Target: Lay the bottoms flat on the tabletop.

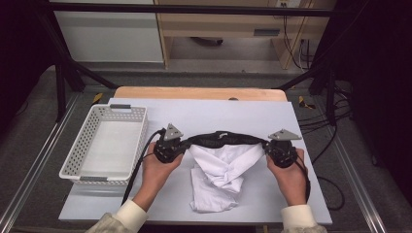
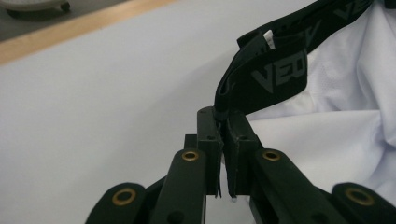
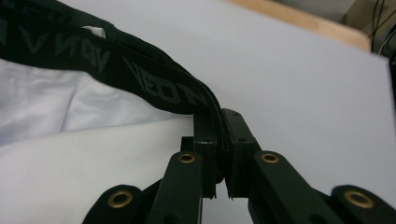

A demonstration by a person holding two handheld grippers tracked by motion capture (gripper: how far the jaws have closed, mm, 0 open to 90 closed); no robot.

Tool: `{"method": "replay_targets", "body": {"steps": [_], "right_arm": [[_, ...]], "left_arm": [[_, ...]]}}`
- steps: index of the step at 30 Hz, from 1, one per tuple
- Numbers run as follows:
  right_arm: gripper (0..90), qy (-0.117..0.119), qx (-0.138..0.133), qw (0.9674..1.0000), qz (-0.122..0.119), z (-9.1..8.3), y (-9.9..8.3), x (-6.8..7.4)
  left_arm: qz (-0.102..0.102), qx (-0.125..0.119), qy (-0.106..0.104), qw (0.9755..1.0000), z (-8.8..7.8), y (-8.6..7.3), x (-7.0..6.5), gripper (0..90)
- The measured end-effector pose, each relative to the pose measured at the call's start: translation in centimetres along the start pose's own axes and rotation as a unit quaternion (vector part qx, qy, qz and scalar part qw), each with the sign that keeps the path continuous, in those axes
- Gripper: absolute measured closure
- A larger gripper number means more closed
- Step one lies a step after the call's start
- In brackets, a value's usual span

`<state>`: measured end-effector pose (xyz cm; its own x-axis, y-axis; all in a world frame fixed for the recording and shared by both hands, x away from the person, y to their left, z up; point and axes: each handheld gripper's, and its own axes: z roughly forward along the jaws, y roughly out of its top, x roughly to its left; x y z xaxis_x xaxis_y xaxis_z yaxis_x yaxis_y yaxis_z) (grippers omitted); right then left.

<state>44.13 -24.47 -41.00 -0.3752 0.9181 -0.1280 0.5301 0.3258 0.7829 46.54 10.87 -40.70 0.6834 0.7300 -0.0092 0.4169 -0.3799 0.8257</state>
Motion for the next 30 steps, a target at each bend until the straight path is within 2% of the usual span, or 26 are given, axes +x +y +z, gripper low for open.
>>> {"method": "replay_targets", "body": {"steps": [3,9,14,17,20,23,26,30], "right_arm": [[85.8,-0.007,-0.012,0.9998,-0.015,-1.0,2.4,-0.9],[85.8,-0.014,-0.028,0.9990,-0.032,-2.5,6.0,-1.9],[85.8,-0.006,-0.025,0.9988,-0.042,-2.2,6.8,-1.4],[85.8,0.007,-0.017,0.9987,-0.048,-1.9,6.8,-0.9],[85.8,0.009,-0.014,0.9989,-0.045,-2.0,7.0,-1.3],[85.8,-0.001,-0.010,0.9988,-0.047,-2.8,8.0,-2.5],[85.7,-0.018,-0.012,0.9981,-0.058,-4.0,9.8,-3.8],[85.7,-0.033,-0.024,0.9973,-0.062,-5.1,12.3,-4.9]], "left_arm": [[0.006,-0.012,0.007,0.9999,-0.7,1.7,0.5,85.7],[-0.001,-0.041,0.023,0.9989,-2.7,4.4,2.0,85.9],[0.001,-0.052,0.043,0.9977,-4.4,5.8,3.3,85.9],[-0.003,-0.057,0.045,0.9974,-4.9,6.3,3.8,85.9],[-0.003,-0.056,0.042,0.9976,-4.9,6.3,3.8,85.9],[-0.001,-0.054,0.035,0.9979,-4.4,6.4,3.4,86.0],[0.001,-0.057,0.026,0.9980,-4.0,6.7,2.8,86.2],[0.009,-0.063,0.025,0.9977,-4.0,7.5,2.2,86.2]]}}
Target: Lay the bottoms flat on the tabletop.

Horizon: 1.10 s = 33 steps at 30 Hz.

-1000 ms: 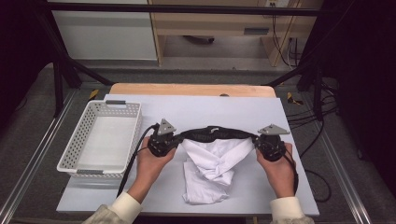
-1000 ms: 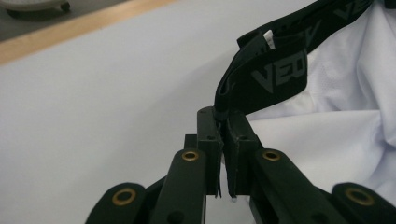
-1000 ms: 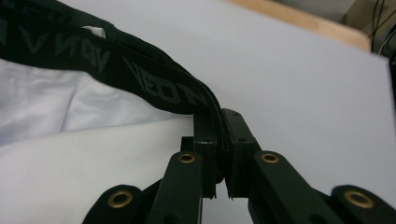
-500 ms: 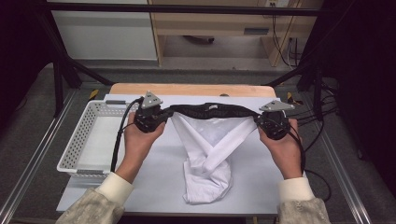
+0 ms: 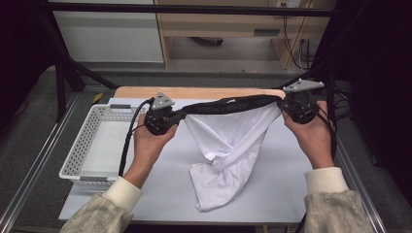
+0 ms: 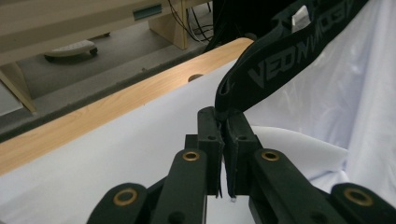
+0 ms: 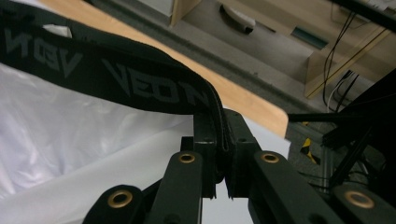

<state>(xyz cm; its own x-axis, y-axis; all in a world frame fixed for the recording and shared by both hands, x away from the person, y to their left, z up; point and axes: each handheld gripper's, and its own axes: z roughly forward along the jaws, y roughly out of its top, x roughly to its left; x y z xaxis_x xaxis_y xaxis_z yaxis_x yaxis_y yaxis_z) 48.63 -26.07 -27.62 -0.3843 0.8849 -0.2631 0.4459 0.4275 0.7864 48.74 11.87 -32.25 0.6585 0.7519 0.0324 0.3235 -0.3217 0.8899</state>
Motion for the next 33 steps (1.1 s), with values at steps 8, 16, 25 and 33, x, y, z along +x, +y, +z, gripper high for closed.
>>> {"method": "replay_targets", "body": {"steps": [8,16,25,33], "right_arm": [[85.7,0.035,0.005,0.9992,0.021,3.3,-0.6,0.7],[85.8,0.050,0.007,0.9972,0.055,5.4,-2.1,0.8],[85.7,0.043,-0.009,0.9944,0.097,5.6,-0.8,-1.7],[85.7,0.036,-0.005,0.9954,0.089,7.2,-0.2,-1.6]], "left_arm": [[0.008,-0.019,0.028,0.9994,-2.2,3.2,1.9,86.2],[0.013,0.009,0.030,0.9994,-0.5,3.8,2.4,86.1],[-0.007,0.016,0.037,0.9992,2.4,3.4,3.2,86.1],[-0.015,0.018,0.044,0.9988,3.8,3.1,4.3,86.0]]}}
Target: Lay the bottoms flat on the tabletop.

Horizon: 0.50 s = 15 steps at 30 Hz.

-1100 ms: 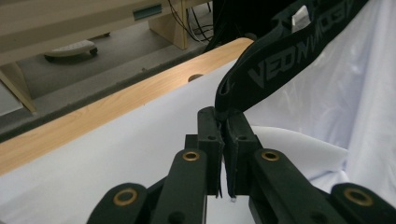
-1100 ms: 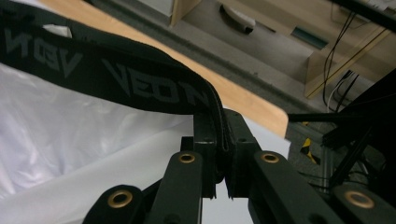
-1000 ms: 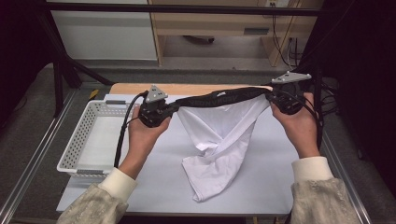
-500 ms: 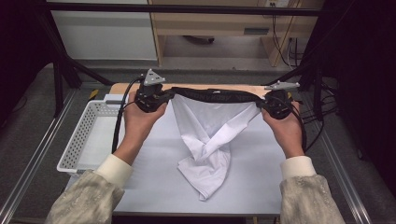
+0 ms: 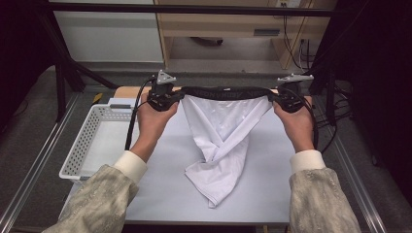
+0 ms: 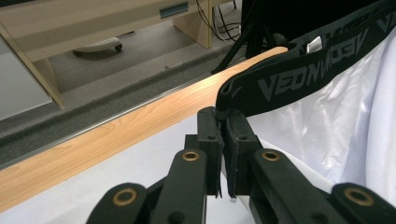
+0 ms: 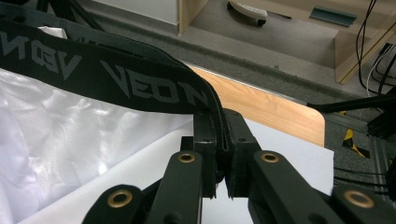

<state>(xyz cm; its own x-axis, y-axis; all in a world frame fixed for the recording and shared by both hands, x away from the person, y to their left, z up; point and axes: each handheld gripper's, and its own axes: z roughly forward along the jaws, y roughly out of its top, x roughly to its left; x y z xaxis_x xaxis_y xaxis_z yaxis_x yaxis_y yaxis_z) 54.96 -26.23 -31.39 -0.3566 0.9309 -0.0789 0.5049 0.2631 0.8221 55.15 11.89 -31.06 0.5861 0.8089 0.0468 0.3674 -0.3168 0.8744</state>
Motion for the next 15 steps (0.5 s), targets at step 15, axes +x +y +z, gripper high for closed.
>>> {"method": "replay_targets", "body": {"steps": [15], "right_arm": [[85.6,0.009,0.018,0.9998,0.009,3.5,0.0,-0.2]], "left_arm": [[-0.014,0.008,0.005,0.9999,2.6,-0.4,2.0,85.8]]}}
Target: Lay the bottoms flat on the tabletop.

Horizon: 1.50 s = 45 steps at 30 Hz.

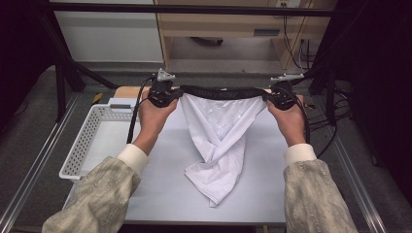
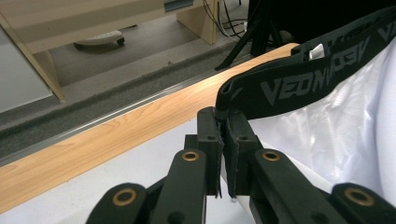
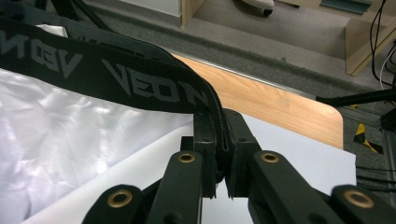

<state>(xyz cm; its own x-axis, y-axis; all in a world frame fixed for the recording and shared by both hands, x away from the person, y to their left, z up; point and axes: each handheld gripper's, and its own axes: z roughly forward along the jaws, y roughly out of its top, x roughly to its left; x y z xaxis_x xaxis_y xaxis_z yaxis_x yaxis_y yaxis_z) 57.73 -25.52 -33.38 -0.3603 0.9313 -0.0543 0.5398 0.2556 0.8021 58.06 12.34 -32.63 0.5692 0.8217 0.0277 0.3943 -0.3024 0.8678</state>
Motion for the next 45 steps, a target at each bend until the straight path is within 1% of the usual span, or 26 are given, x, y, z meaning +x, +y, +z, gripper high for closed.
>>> {"method": "replay_targets", "body": {"steps": [2,3,4,5,6,7,9,11,12,14,16,19,21,22,24,26,27,29,31,34,36,38,41,42,43,45], "right_arm": [[82.9,-0.003,0.004,1.0000,0.004,0.6,0.0,-0.1],[78.1,-0.010,0.001,0.9999,0.007,1.0,-0.1,-0.2],[70.4,-0.018,-0.004,0.9997,0.014,1.4,-0.2,-0.3],[65.9,-0.021,-0.004,0.9995,0.024,1.7,-0.4,-0.3],[61.6,-0.022,0.003,0.9992,0.033,1.9,-0.5,-0.2],[58.7,-0.026,0.007,0.9990,0.036,1.9,-0.7,0.0],[56.7,-0.026,0.005,0.9991,0.033,1.8,-1.2,0.7],[54.9,-0.018,-0.002,0.9993,0.033,1.4,-2.0,1.3],[54.0,-0.014,-0.007,0.9993,0.033,1.2,-2.4,1.7],[52.4,-0.004,-0.008,0.9995,0.031,0.8,-3.3,2.6],[50.8,0.007,-0.010,0.9994,0.033,0.4,-4.4,3.7],[49.0,0.022,-0.009,0.9992,0.032,-0.4,-6.0,5.3],[47.3,0.031,-0.008,0.9989,0.032,-1.0,-7.1,6.3],[46.6,0.033,-0.008,0.9989,0.032,-1.3,-7.7,6.8],[44.9,0.042,-0.004,0.9986,0.031,-1.9,-9.0,7.8],[43.7,0.051,-0.004,0.9983,0.027,-2.3,-10.2,8.7],[43.3,0.055,-0.003,0.9981,0.027,-2.6,-10.8,9.2],[42.8,0.060,-0.006,0.9979,0.022,-2.9,-11.8,9.9],[43.9,0.063,-0.010,0.9976,0.026,-3.2,-12.8,10.6],[46.2,0.069,-0.026,0.9966,0.037,-3.9,-14.2,11.5],[47.2,0.078,-0.029,0.9958,0.038,-4.4,-14.9,12.3],[48.5,0.088,-0.024,0.9953,0.032,-4.8,-15.6,13.3],[52.2,0.103,-0.016,0.9945,0.012,-5.1,-16.4,14.9],[53.3,0.108,-0.011,0.9940,0.010,-5.1,-16.6,15.3],[54.4,0.113,-0.009,0.9935,0.009,-5.1,-16.7,15.8],[57.6,0.121,-0.004,0.9927,-0.003,-5.0,-16.7,16.7]], "left_arm": [[0.002,-0.007,0.002,1.0000,1.1,-0.2,0.3,84.7],[0.006,-0.012,0.005,0.9999,1.7,-0.5,0.5,81.8],[0.004,-0.010,0.011,0.9999,2.2,-0.7,0.6,76.0],[-0.004,-0.006,0.013,0.9999,2.5,-0.8,0.7,71.7],[-0.007,-0.002,0.011,0.9999,2.7,-1.0,0.6,67.4],[-0.008,-0.003,0.013,0.9999,2.7,-1.2,0.4,65.1],[0.000,-0.009,0.012,0.9999,2.2,-1.6,0.0,62.0],[0.002,-0.011,0.011,0.9999,1.5,-1.8,-0.5,57.9],[0.002,-0.014,0.012,0.9998,1.1,-2.0,-0.8,56.2],[0.001,-0.017,0.013,0.9998,0.3,-2.5,-1.3,54.5],[-0.003,-0.019,0.008,0.9998,-0.6,-3.2,-1.9,52.4],[0.005,-0.019,0.007,0.9998,-2.0,-4.5,-3.0,51.2],[0.001,-0.023,0.001,0.9997,-2.8,-5.7,-3.9,49.5],[0.001,-0.021,-0.004,0.9998,-3.2,-6.4,-4.3,48.6],[0.004,-0.013,-0.008,0.9999,-3.7,-7.7,-5.3,45.9],[0.000,-0.005,-0.019,0.9998,-4.0,-8.9,-6.0,42.8],[0.000,-0.003,-0.024,0.9997,-4.1,-9.5,-6.4,41.6],[0.013,0.004,-0.023,0.9996,-4.3,-10.7,-7.2,39.5],[0.009,0.009,-0.033,0.9994,-4.5,-11.8,-7.9,36.8],[0.021,0.019,-0.043,0.9987,-5.0,-13.4,-9.1,36.3],[0.030,0.017,-0.041,0.9986,-5.6,-14.4,-10.0,36.0],[0.045,0.015,-0.039,0.9981,-6.2,-15.4,-10.7,36.0],[0.051,0.012,-0.039,0.9978,-7.1,-17.0,-11.3,36.1],[0.053,0.012,-0.037,0.9978,-7.4,-17.5,-11.3,36.4],[0.057,0.015,-0.034,0.9977,-7.6,-18.0,-11.4,37.4],[0.073,0.037,-0.037,0.9959,-7.8,-18.3,-11.3,38.9]]}}
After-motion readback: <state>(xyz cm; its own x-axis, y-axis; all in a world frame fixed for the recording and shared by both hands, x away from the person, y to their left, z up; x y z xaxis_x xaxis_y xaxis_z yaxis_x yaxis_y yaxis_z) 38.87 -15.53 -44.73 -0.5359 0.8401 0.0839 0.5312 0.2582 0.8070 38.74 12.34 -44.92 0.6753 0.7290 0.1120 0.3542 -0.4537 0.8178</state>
